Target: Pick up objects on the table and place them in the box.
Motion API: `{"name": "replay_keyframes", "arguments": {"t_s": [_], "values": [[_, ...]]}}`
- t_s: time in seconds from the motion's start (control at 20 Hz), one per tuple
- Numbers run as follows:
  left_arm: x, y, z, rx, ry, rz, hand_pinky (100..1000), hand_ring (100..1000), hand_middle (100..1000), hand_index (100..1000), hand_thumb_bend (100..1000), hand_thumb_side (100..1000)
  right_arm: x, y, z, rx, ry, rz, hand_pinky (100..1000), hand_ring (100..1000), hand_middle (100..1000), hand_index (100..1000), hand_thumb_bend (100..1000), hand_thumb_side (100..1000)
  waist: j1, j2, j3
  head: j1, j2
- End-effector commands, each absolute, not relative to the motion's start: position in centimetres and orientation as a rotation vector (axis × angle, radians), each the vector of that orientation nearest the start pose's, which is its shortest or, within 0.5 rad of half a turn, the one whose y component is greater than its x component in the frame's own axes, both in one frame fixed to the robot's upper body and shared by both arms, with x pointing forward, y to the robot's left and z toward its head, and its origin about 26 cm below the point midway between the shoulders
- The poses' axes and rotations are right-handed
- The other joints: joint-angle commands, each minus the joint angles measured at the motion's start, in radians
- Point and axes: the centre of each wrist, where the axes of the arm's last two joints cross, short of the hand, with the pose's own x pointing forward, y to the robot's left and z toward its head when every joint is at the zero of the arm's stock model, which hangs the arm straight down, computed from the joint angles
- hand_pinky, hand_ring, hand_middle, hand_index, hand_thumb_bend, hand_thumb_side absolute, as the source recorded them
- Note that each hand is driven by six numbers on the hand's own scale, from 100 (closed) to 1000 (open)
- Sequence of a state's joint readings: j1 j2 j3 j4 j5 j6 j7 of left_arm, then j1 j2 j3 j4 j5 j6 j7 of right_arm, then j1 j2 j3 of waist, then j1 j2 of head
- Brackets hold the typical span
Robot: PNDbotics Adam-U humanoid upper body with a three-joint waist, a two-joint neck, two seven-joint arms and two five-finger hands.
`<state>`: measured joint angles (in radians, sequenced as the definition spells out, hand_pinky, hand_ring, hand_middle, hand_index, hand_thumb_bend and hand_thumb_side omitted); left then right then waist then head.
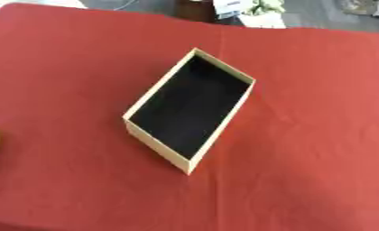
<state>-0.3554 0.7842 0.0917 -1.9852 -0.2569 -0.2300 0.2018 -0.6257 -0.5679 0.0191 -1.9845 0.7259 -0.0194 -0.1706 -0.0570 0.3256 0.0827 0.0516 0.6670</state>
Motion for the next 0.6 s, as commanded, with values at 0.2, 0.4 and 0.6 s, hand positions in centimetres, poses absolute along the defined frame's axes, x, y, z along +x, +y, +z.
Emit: {"name": "replay_keyframes", "arguments": {"t_s": [0.2,0.4,0.6], "values": [[28.70,33.26,29.31,-1.174,3.101,0.933,572,688,752,835,100,779,30.34,-25.83,32.40,1.511,2.825,-0.786,822,876,882,850,100,805,0.004,-0.019,0.001,0.038,0.003],[28.68,33.32,29.32,-1.179,3.099,0.931,574,689,753,836,100,777,30.33,-25.82,32.43,1.510,2.822,-0.788,822,875,882,850,100,805,0.005,-0.020,0.001,0.081,-0.002],[28.64,33.40,29.31,-1.185,3.095,0.932,576,691,754,836,100,776,30.33,-25.81,32.46,1.509,2.821,-0.789,822,875,882,850,100,804,0.006,-0.021,0.002,0.095,-0.008]]}}
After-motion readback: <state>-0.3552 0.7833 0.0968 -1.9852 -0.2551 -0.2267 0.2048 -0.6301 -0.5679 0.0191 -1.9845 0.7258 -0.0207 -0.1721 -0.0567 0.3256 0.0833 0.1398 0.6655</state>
